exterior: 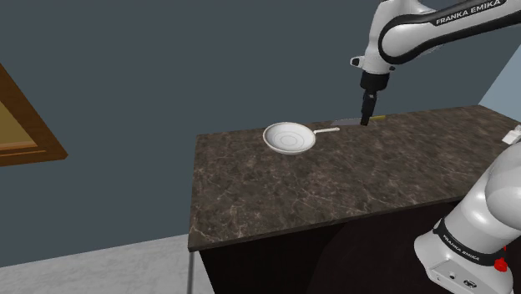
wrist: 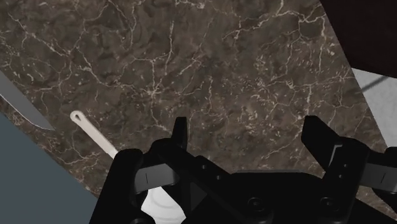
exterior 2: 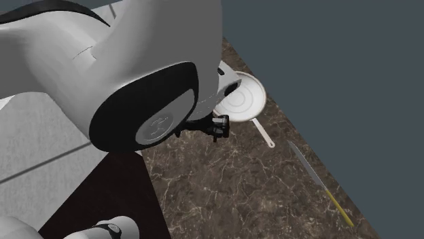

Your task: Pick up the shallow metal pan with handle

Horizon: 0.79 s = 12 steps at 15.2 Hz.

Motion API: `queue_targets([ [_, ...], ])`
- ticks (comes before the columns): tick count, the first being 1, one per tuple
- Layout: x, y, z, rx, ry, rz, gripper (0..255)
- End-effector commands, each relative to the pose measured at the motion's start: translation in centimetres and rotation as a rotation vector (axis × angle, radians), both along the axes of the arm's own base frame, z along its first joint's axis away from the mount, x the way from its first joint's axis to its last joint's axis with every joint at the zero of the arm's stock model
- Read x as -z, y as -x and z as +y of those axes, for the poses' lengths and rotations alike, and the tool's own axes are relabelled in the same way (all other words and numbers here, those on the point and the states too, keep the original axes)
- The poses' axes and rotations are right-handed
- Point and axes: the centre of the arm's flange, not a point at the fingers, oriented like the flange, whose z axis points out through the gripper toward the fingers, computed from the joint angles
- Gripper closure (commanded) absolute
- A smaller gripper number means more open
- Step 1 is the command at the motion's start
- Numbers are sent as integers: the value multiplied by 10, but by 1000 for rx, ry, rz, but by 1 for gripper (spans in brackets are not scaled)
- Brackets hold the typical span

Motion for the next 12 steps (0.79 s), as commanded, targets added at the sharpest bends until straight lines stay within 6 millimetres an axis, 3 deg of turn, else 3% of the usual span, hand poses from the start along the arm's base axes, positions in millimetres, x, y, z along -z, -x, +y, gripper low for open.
queue_targets([
  [1,15,-15,-17,-54,2,-8,0],
  [12,100,-107,-77,-335,6,-45,0],
])
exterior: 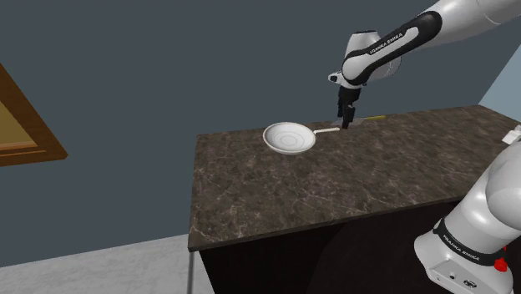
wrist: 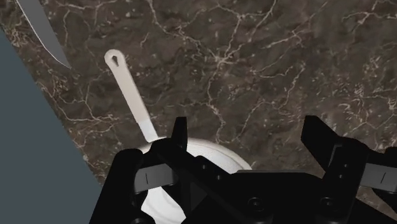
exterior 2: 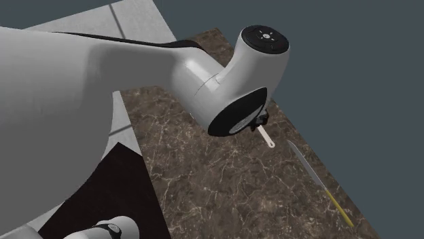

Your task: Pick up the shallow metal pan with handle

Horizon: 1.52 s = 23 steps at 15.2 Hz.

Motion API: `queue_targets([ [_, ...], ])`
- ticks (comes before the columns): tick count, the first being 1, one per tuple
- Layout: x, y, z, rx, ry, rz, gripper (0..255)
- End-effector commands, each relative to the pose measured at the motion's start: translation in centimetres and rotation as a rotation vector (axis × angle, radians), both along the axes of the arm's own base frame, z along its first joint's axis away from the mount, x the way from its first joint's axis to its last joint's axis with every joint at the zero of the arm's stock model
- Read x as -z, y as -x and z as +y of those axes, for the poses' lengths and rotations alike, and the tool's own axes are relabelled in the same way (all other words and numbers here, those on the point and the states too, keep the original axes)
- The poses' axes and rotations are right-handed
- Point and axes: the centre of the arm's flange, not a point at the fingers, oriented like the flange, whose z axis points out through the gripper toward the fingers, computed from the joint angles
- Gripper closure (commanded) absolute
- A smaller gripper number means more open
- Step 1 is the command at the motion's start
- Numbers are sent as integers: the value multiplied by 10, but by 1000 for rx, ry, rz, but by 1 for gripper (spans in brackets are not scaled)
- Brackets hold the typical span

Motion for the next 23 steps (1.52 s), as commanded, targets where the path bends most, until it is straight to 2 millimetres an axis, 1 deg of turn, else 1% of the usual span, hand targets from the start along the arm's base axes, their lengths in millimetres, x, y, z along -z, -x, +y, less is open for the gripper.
queue_targets([
  [1,16,-19,-9,-56,2,-8,0],
  [6,53,-67,-26,-183,3,-24,0],
  [10,82,-108,-36,-285,5,-38,0],
  [11,87,-115,-37,-302,5,-40,0],
  [18,124,-115,-37,-302,5,-40,0],
  [20,127,-115,-37,-302,5,-40,0],
  [21,127,-115,-37,-302,5,-40,255],
  [23,127,-115,-37,-302,5,-40,255],
])
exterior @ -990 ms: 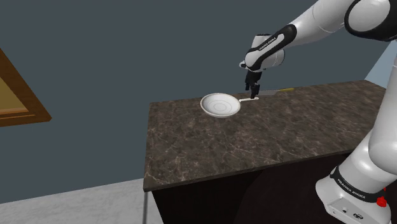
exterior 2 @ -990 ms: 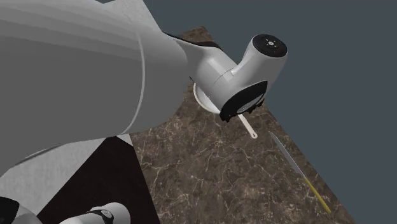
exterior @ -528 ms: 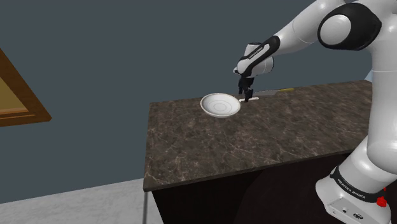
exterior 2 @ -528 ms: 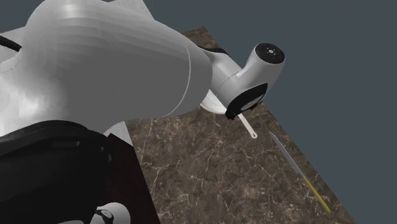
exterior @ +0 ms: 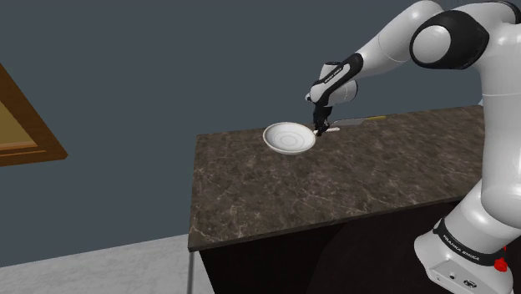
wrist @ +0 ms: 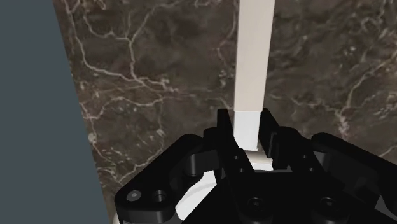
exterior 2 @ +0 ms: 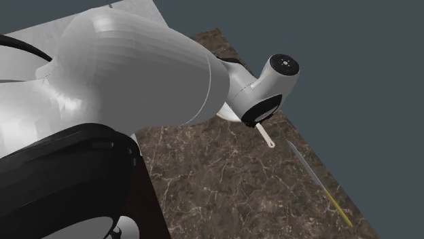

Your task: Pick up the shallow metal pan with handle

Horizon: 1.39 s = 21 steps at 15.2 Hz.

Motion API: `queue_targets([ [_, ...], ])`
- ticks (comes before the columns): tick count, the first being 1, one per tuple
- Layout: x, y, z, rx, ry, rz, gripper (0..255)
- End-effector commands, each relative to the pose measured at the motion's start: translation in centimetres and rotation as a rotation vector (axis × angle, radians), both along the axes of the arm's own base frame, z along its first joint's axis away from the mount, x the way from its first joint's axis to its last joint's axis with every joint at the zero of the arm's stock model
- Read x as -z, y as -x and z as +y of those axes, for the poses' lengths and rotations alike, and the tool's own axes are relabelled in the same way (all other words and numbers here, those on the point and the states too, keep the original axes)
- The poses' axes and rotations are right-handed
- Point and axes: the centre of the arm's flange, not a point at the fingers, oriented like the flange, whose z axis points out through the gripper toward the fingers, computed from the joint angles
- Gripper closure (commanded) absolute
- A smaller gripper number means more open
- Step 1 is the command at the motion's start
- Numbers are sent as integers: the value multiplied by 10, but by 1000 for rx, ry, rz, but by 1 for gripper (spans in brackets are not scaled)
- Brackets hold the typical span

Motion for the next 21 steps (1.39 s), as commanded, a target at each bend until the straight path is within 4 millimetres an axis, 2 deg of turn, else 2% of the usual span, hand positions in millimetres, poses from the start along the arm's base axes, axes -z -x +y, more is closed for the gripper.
queue_targets([
  [1,0,0,0,0,0,0,255],
  [7,0,0,0,0,0,0,255],
  [21,-74,0,0,0,0,0,255],
])
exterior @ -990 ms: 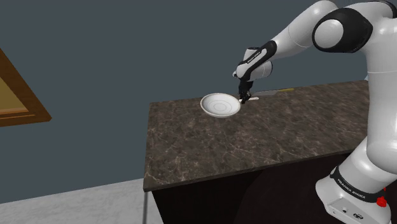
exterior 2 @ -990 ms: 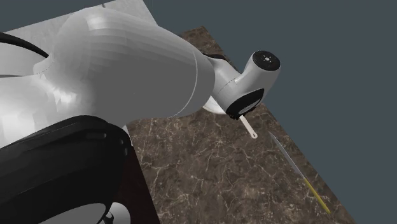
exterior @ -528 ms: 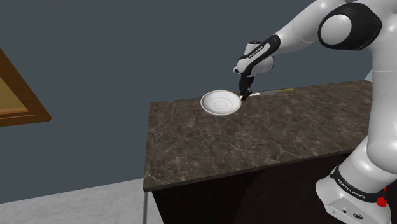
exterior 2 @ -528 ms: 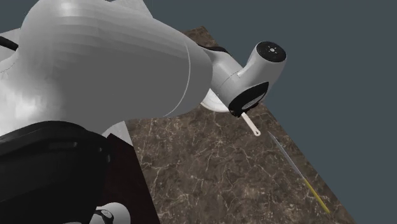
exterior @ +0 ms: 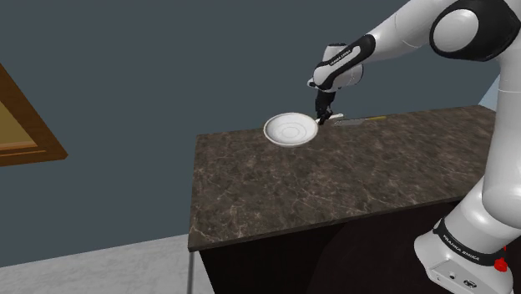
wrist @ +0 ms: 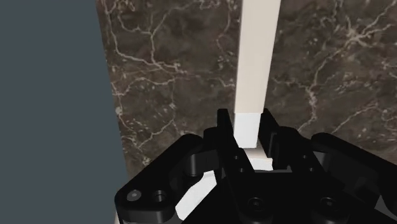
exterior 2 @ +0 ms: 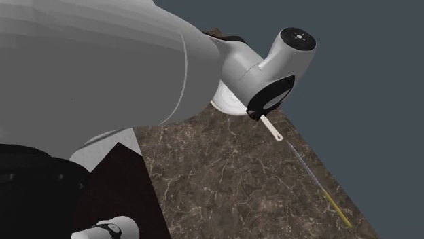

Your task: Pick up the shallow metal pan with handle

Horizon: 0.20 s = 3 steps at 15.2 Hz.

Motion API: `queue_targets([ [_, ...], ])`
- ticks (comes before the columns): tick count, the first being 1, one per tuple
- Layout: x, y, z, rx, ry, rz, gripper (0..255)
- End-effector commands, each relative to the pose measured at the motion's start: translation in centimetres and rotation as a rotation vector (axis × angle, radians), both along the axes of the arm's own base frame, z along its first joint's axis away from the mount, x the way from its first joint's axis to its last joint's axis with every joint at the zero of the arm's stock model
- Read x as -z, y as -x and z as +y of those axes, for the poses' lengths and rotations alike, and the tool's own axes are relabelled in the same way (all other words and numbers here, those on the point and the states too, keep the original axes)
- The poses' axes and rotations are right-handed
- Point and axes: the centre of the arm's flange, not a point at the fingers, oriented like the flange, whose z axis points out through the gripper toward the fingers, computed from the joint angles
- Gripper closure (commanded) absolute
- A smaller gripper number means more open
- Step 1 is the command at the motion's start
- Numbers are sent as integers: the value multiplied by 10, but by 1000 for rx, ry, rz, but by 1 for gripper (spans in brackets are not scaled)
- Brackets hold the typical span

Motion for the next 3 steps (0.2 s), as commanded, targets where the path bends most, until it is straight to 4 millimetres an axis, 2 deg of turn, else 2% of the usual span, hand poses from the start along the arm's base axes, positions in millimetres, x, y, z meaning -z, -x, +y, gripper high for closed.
queue_targets([
  [1,-12,1,0,0,0,-1,255],
  [3,-12,1,0,0,0,-1,255],
])
